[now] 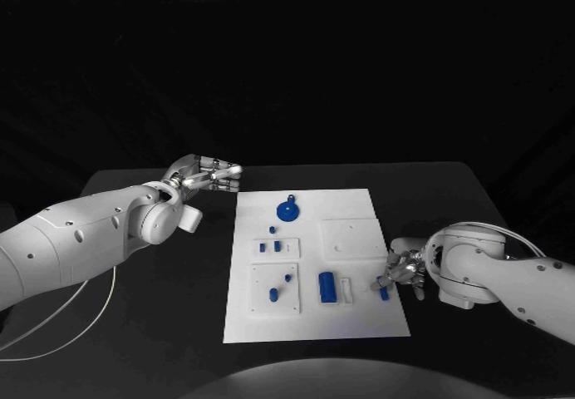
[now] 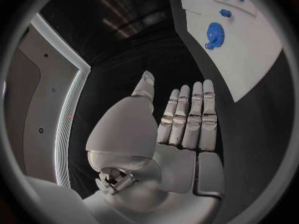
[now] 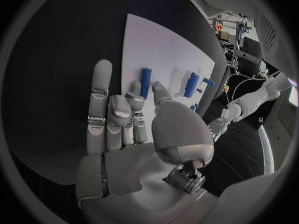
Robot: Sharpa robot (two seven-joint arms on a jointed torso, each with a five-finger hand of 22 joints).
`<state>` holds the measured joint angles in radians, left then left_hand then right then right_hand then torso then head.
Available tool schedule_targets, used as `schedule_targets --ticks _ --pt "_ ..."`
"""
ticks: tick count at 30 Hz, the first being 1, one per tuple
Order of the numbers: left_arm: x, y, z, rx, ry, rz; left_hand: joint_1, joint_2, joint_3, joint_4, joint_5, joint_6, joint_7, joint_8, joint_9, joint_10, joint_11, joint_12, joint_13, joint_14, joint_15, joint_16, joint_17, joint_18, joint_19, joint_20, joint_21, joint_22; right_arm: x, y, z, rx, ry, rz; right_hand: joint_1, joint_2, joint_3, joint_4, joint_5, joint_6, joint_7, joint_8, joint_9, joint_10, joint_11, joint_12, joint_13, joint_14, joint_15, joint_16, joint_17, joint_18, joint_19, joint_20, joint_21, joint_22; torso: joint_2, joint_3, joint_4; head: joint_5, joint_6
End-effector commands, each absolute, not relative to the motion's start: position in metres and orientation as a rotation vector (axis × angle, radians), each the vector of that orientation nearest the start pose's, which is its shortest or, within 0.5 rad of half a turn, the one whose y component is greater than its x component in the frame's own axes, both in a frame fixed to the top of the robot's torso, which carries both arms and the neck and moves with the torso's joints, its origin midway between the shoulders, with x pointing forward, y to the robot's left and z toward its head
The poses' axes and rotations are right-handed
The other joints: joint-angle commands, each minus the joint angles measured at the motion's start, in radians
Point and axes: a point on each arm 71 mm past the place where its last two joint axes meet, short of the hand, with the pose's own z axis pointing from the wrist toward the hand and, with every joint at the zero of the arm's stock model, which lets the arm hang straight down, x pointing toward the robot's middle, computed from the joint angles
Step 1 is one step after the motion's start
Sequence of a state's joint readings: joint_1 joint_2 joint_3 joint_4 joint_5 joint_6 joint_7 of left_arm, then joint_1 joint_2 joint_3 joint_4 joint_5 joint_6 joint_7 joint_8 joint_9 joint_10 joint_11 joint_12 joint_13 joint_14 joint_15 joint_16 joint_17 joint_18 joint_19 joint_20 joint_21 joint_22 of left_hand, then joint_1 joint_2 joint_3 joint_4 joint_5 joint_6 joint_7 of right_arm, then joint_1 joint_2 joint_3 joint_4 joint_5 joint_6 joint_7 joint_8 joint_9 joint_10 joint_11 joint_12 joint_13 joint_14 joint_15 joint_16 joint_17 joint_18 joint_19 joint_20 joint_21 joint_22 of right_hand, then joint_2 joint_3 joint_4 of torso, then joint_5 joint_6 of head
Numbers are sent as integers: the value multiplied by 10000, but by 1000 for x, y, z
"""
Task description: Assemble the parts on the task board
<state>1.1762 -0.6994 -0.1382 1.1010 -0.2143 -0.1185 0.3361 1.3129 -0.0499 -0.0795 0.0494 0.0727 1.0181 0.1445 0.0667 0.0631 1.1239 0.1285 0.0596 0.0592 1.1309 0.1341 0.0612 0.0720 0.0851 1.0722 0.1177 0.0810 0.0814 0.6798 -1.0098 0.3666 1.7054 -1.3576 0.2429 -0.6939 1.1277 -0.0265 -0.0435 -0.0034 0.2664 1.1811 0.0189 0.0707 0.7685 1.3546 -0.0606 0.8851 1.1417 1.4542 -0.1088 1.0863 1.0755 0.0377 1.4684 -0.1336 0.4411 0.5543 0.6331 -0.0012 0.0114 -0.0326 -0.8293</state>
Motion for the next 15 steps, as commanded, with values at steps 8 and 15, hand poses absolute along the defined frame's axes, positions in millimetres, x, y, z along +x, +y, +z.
schedule_targets --ticks 8,15 --pt "535 255 -249 -9556 16449 -13066 -79 29 21 -22 9 -60 47 -20 11 -40 77 6 1 -82 -8 16 -12 -110 -49 24 -7 -5 386 -274 -308 1933 24298 140 437 -930 5190 -937 -590 -88 26 -64 -1547 -118 15 -56 23 -21 -14 -65 -37 9 334 0 -50 34 -9 -11 12 3 -43" --pt "535 256 -249 -9601 16505 -13014 -69 31 22 -25 7 -92 57 -22 10 -43 80 5 1 -80 -11 17 -12 -109 -47 24 -7 -5 383 -270 -309 2061 24414 379 454 -927 6048 -2639 1867 -391 448 -84 -2092 -221 160 -203 -50 -64 79 -112 -35 265 122 69 192 431 -5 -10 -4 13 -44"
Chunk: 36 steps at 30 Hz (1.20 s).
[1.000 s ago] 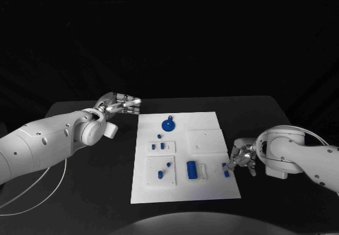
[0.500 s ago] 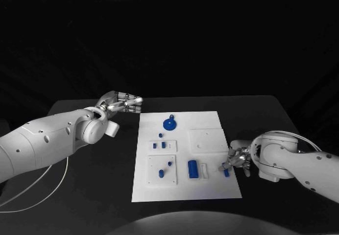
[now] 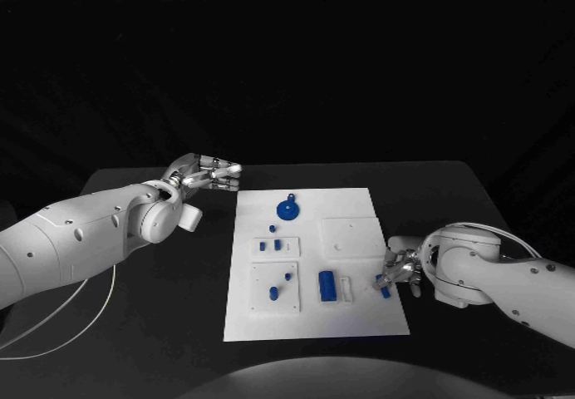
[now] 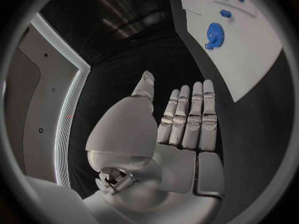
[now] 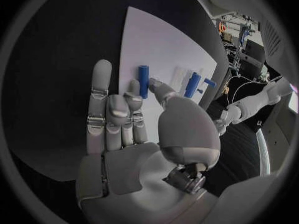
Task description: Assemble the parts on the task board
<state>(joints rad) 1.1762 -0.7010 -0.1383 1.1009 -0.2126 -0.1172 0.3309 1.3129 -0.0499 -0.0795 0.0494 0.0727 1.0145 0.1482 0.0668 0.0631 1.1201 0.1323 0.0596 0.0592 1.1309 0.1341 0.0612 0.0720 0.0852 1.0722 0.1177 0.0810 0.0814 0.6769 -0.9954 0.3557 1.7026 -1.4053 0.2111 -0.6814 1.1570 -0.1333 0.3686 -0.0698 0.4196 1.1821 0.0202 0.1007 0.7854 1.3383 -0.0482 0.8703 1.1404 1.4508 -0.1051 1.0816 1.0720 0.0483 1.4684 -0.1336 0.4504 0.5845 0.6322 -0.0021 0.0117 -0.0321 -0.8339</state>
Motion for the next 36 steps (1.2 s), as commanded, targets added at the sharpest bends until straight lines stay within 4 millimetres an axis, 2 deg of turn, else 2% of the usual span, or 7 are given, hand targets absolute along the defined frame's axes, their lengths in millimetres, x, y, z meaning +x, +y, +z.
schedule_targets --ticks 1,4,7,9,20,36 --pt "534 256 -249 -9606 16512 -13008 -69 30 22 -25 8 -56 21 -22 10 -5 42 5 1 -80 -11 17 -12 -110 -47 24 -7 -5 383 -269 -309 2151 24428 468 97 137 2077 -2109 579 -398 440 -386 -2383 -51 33 -76 -58 -35 46 -70 8 198 48 73 187 266 4 0 -6 10 -2" --pt "534 256 -249 -9616 16526 -12997 -60 35 17 -33 7 -85 32 -22 9 -14 46 5 1 -75 -8 16 -12 -110 -49 22 -8 -5 382 -267 -309 2535 24390 763 -40 93 2461 -2129 953 -380 452 -382 -2625 -38 27 -91 -80 -37 41 -75 29 253 -110 82 386 608 7 1 -3 10 -4" --pt "534 257 -249 -9628 16535 -12980 -60 35 16 -33 7 -86 33 -22 9 -14 46 5 1 -75 -8 16 -12 -110 -49 22 -8 -5 382 -264 -308 3269 24267 1229 -162 84 2646 -2098 1151 -300 430 -372 -2665 -18 16 -92 -91 -34 29 -68 47 260 -147 80 444 745 7 4 -2 16 8" --pt "534 257 -250 -9635 16545 -12971 -60 35 16 -33 7 -86 33 -22 9 -14 46 5 1 -75 -8 16 -12 -110 -49 22 -8 -5 381 -262 -307 4079 24181 1766 -259 41 2809 -2095 1486 -257 416 -372 -2670 -5 6 -99 -104 -39 11 -81 47 265 -170 63 457 845 3 2 1 23 -9" --pt "535 256 -250 -9656 16618 -12951 -60 35 16 -33 7 -86 33 -22 9 -14 46 5 1 -75 -8 16 -12 -110 -49 22 -8 -5 375 -246 -298 6253 24097 3944 -173 43 2684 -2114 1468 -58 371 -373 -2719 16 -21 -190 -197 -36 -5 -153 1 257 -189 52 385 1072 -4 -6 1 34 -26" --pt "535 255 -251 -9662 16733 -12975 -67 14 18 -9 -3 -112 38 -20 11 -29 50 5 1 -77 -7 16 -11 -114 -56 25 -10 -6 372 -234 -296 6730 24518 4521 -162 42 2665 -2130 1461 91 334 -371 -2692 22 -43 -247 -262 -29 -24 -180 -15 239 -156 31 290 1148 2 -4 -1 54 -62"
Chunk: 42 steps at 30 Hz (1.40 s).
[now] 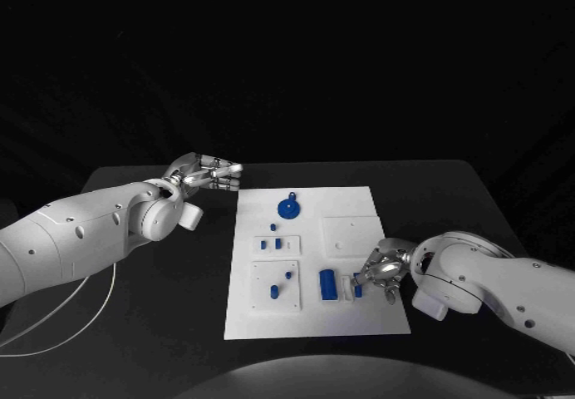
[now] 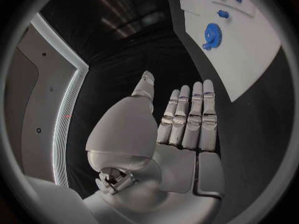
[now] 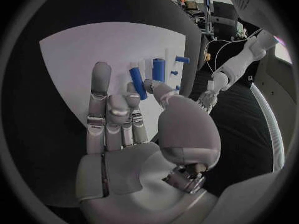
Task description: Assemble the parts on the task board
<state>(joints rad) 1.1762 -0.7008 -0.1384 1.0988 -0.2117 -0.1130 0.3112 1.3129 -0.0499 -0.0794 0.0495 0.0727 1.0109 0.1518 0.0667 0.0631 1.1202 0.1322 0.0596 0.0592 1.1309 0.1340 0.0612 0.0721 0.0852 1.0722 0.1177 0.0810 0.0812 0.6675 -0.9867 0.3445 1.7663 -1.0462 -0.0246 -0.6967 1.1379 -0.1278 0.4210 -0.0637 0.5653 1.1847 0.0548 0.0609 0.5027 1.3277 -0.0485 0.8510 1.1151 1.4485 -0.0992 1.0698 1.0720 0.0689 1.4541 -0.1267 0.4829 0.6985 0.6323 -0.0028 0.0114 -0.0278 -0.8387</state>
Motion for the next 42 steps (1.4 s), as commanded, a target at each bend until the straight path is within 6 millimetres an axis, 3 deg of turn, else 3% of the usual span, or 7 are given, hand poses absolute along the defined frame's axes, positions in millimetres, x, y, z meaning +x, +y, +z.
schedule_targets --ticks 1,7,11,17,19,33,42 --pt "535 255 -251 -9663 16740 -12976 -68 14 17 -9 -4 -76 2 -19 10 -29 52 5 1 -76 -7 16 -12 -114 -56 25 -10 -5 372 -234 -296 6728 24535 4512 28 -3 2130 -2187 -9 75 -15 29 138 118 -40 -82 -30 -9 -81 -66 -15 29 -12 -37 -52 22 2 3 3 11 -13" --pt "535 255 -251 -9668 16783 -12975 -74 3 24 12 -13 -83 5 -22 10 -41 56 3 0 -85 -4 16 -13 -115 -63 27 -13 -6 372 -232 -298 6640 24743 4423 31 42 2036 -2186 -171 106 -23 26 142 107 -43 -131 -78 -11 -79 -95 -33 17 7 -33 -135 40 -2 5 4 29 -11" --pt "535 254 -251 -9670 16803 -12979 -74 3 24 12 -13 -83 5 -22 10 -41 56 3 0 -85 -4 16 -13 -115 -63 27 -13 -6 371 -231 -299 6540 24915 4355 -1 183 1562 -2109 -779 159 -38 30 189 101 -54 -156 -111 5 -73 -103 -38 -24 89 -17 -311 -44 4 4 -3 33 -38" --pt "535 254 -251 -9674 16825 -12978 -74 3 24 12 -13 -83 5 -22 10 -41 56 3 0 -85 -4 16 -13 -115 -63 27 -13 -6 372 -229 -299 6495 24873 4321 147 582 455 -1722 -3563 360 -255 26 415 173 -102 -28 -57 41 -74 -91 -38 -174 331 1 -676 -352 4 8 -5 56 -39" --pt "535 254 -251 -9675 16833 -12981 -74 3 24 12 -13 -83 5 -22 10 -41 56 3 0 -85 -4 16 -13 -115 -63 27 -13 -6 373 -228 -299 6470 24813 4312 211 595 372 -1552 -4071 382 -320 23 326 171 -119 11 -37 47 -92 -79 -33 -227 428 -22 -801 -471 2 8 2 58 -38" --pt "535 254 -252 -9681 16873 -12976 -76 -2 36 43 -31 -90 8 -20 10 -49 58 5 1 -86 -3 16 -12 -112 -65 28 -12 -6 376 -225 -301 6483 24576 4214 400 383 471 -917 -5018 514 -475 28 51 203 -182 66 -46 48 -140 -80 -42 -336 511 -85 -862 -797 4 8 -1 93 -32" --pt "535 254 -252 -9685 16890 -12973 -76 -2 36 43 -31 -90 8 -20 10 -49 58 5 1 -86 -3 16 -12 -112 -65 28 -12 -6 377 -227 -305 6372 24732 3973 240 219 258 -405 -5149 590 -567 36 -6 223 -220 43 -64 45 -179 -85 -35 -386 515 -130 -821 -911 5 6 -3 98 -45"
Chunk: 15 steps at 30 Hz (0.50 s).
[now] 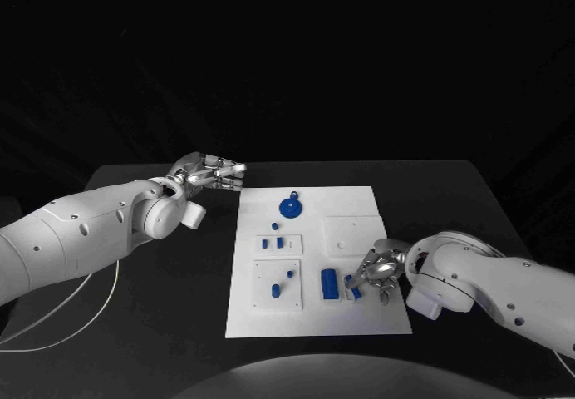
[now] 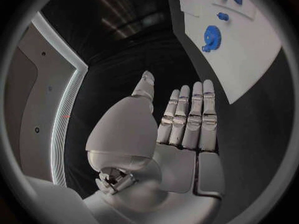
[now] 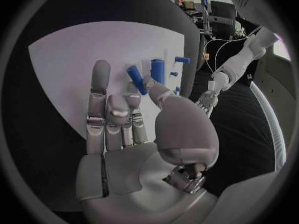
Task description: Assemble the parts on the task board
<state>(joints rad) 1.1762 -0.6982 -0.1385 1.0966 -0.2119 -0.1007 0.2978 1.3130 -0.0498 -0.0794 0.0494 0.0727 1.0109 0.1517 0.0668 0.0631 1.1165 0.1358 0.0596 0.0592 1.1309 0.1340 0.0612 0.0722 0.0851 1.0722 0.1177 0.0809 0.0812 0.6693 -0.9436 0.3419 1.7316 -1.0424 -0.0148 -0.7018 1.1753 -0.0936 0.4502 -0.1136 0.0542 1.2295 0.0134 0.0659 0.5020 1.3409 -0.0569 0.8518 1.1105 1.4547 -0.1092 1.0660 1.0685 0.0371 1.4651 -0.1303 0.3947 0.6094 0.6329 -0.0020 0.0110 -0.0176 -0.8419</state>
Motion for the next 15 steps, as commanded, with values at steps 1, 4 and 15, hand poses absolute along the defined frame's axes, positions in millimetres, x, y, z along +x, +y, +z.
schedule_targets --ticks 1,4,15 --pt "535 254 -252 -9686 16893 -12973 -76 -2 35 43 -31 -90 8 -20 11 -12 22 5 1 -86 -2 16 -12 -112 -65 28 -11 -5 377 -227 -305 6341 24753 3951 -143 -132 -53 117 -40 152 -156 -13 0 90 -139 29 -21 -16 -81 -47 1 -70 405 -96 62 -26 -1 -2 1 -4 -13" --pt "535 254 -252 -9688 16901 -12969 -76 -2 35 43 -31 -90 8 -20 11 -12 22 5 1 -86 -2 16 -12 -112 -65 28 -11 -5 376 -228 -306 6234 24816 3878 -226 -205 -226 304 -43 209 -166 -15 -4 101 -147 14 -23 -18 -93 -65 -4 -83 409 -111 64 -67 -1 -1 -1 -5 -18" --pt "534 254 -252 -9682 16943 -12947 -75 -2 35 47 -32 -88 7 -20 11 -11 22 5 1 -86 -3 16 -12 -113 -66 28 -12 -6 375 -226 -308 6041 24966 3832 -202 -288 -501 618 -37 322 -194 -14 53 137 -163 -54 -42 -7 -103 -100 -1 -107 408 -123 118 -222 -3 -2 1 18 -30"
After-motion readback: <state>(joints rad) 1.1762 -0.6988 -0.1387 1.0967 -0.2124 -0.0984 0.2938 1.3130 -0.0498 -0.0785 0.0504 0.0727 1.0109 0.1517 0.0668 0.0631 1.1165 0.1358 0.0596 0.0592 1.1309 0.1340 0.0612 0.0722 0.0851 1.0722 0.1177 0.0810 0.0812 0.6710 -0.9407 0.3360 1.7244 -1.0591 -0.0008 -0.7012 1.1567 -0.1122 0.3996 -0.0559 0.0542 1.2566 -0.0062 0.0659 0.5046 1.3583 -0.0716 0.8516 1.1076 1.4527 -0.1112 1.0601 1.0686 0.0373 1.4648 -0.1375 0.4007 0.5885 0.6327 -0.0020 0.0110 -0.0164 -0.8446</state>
